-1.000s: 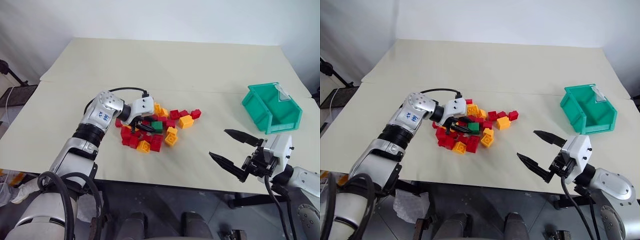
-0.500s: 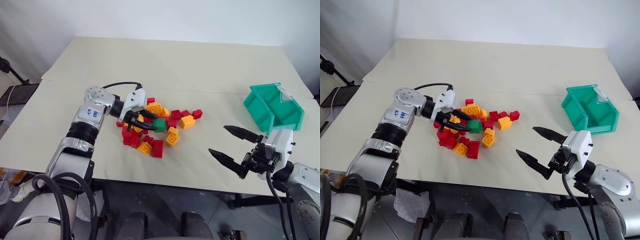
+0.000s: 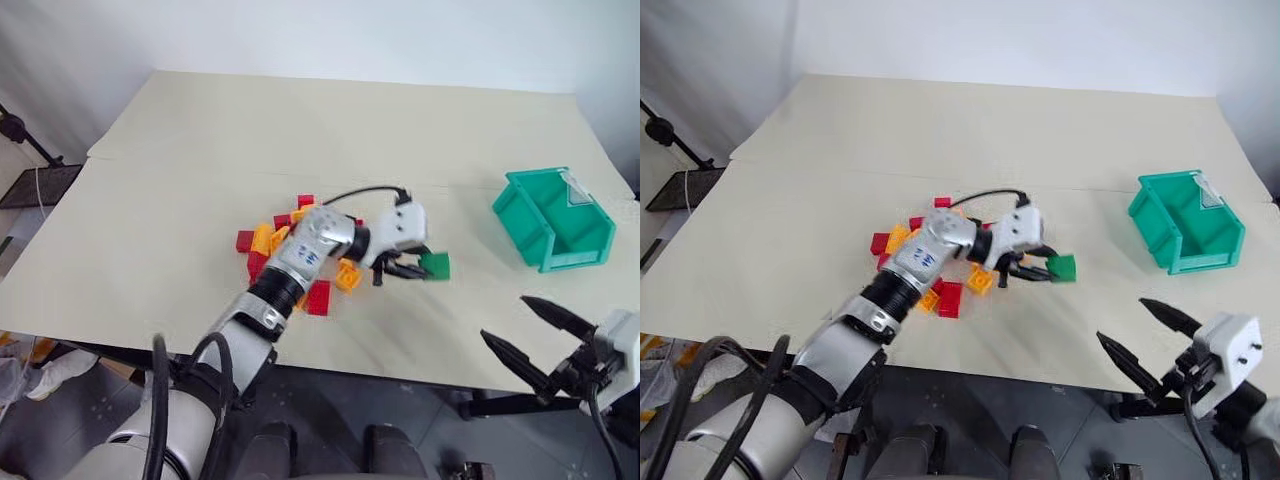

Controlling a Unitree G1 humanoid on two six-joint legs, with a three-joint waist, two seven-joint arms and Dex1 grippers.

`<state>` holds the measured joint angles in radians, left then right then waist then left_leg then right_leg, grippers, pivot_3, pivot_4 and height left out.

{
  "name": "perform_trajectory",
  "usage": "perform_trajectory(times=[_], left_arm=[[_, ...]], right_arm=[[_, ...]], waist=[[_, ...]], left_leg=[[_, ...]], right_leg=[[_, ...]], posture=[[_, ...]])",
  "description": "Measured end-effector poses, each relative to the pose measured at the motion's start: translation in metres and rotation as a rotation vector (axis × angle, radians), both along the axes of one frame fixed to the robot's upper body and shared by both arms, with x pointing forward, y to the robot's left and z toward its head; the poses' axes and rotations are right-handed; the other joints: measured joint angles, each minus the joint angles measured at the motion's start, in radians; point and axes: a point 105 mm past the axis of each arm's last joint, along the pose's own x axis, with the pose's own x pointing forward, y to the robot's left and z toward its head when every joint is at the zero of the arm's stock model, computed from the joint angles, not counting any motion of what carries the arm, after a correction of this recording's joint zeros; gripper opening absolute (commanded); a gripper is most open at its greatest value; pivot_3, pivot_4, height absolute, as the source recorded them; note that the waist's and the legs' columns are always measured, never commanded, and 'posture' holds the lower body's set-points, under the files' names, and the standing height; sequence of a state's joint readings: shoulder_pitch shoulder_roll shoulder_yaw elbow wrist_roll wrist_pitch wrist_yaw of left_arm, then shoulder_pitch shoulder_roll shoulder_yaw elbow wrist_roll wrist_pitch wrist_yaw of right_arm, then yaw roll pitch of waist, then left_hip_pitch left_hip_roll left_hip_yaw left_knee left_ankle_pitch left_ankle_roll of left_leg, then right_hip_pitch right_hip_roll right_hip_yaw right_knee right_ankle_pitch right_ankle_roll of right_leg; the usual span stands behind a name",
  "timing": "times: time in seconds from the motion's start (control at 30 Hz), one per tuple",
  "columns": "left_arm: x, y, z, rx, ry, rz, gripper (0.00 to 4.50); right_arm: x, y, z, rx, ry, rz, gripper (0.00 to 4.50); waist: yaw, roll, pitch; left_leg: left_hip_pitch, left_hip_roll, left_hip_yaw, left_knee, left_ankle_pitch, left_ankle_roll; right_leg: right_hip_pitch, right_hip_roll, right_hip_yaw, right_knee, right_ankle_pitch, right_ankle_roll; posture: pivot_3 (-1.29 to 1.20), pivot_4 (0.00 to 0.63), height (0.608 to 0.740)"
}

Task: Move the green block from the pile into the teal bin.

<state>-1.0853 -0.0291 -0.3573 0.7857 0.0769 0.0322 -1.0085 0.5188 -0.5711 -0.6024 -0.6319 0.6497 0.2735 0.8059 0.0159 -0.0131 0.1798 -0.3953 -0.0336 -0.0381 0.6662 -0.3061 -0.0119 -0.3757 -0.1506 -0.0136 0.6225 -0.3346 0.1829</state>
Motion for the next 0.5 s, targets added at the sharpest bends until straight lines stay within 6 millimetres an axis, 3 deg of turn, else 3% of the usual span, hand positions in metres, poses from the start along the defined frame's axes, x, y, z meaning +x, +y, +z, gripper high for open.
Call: perform_trajectory(times=[0.13, 0.27, 0.43, 0.5], left_arm=[[-0.004, -0.005, -0.012, 0.039, -0.01, -0.027, 1.45], [-0.005, -0.005, -0.02, 0.067, -0.004, -0.028, 2.8], [-0.006, 0.0, -0.015, 0.033, 0.033, -0.053, 4.29], [-0.005, 0.007, -0.008, -0.002, 0.059, -0.071, 4.43]], right_arm=[[-0.007, 0.006, 0.002, 0.009, -0.019, -0.022, 4.5], [-0.012, 0.008, -0.002, 0.026, -0.017, -0.042, 4.5], [-0.013, 0.009, -0.001, 0.018, -0.031, -0.035, 4.5], [-0.011, 0.011, -0.001, 0.015, -0.033, -0.011, 4.5]], waist=[[-0.003, 0.0, 0.0], [0.006, 0.0, 0.0], [0.009, 0.0, 0.0], [0.006, 0.0, 0.0]], left_leg=[[0.004, 0.001, 0.003, 0.0, 0.0, 0.0], [0.004, 0.001, 0.004, 0.0, 0.0, 0.001], [0.004, 0.001, 0.004, -0.001, 0.0, 0.001], [0.004, 0.001, 0.005, -0.001, 0.0, 0.001]], right_leg=[[0.001, 0.0, 0.002, -0.001, 0.0, 0.0], [0.001, 0.0, 0.003, 0.001, 0.0, 0.0], [0.001, 0.0, 0.003, 0.001, 0.0, 0.0], [0.0, 0.0, 0.003, 0.001, 0.0, 0.0]], posture=[[0.0, 0.15, 0.74], [0.0, 0.15, 0.74], [0.0, 0.15, 0.74], [0.0, 0.15, 0.74]])
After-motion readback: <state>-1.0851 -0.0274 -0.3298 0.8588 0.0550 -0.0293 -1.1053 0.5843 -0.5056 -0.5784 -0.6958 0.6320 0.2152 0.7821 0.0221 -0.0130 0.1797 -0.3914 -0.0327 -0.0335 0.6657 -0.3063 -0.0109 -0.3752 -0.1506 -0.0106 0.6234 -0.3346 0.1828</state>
